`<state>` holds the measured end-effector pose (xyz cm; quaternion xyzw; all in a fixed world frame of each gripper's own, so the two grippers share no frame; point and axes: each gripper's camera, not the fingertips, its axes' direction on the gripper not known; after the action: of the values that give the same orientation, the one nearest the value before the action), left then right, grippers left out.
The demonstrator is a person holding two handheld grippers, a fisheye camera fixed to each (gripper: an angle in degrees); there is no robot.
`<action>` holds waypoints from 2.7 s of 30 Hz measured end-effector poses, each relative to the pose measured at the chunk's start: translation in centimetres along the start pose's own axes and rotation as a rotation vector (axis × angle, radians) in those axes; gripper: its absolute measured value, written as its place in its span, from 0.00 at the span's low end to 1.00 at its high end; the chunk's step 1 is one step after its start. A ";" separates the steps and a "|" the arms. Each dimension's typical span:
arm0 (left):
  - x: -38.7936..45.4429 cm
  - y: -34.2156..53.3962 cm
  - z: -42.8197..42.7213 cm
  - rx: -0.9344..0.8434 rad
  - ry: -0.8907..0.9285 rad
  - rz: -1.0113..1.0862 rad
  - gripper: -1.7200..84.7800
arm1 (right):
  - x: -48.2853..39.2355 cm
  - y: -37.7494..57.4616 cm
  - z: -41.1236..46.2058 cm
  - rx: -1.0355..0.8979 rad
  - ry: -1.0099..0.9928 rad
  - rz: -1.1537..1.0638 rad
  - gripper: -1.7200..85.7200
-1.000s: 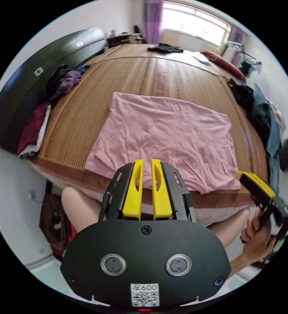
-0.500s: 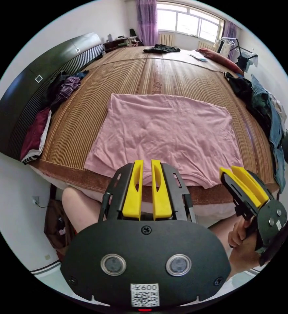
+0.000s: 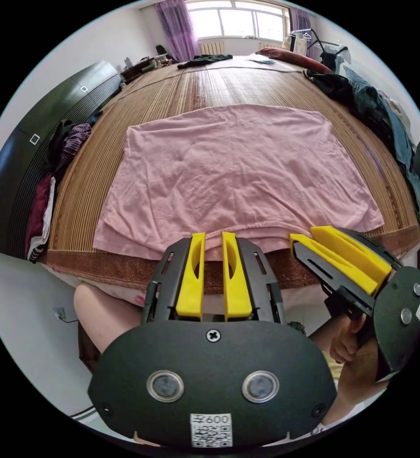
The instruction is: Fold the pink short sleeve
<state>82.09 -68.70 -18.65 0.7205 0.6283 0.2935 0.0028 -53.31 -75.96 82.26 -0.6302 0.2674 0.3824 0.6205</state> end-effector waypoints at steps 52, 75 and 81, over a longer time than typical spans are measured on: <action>-1.3 -0.5 9.7 -0.079 0.124 -0.159 0.04 | 2.1 14.5 9.1 -0.032 0.006 -0.012 0.09; -2.3 1.8 7.9 -0.025 0.122 -0.129 0.05 | 6.8 20.5 8.3 -0.031 0.026 -0.031 0.10; -2.1 2.1 7.1 -0.001 0.112 -0.090 0.04 | 8.1 21.4 8.2 -0.031 0.021 -0.030 0.09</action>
<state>86.90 -68.47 -24.67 0.6739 0.6591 0.3332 -0.0191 -67.32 -68.60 63.79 -0.6478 0.2583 0.3704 0.6135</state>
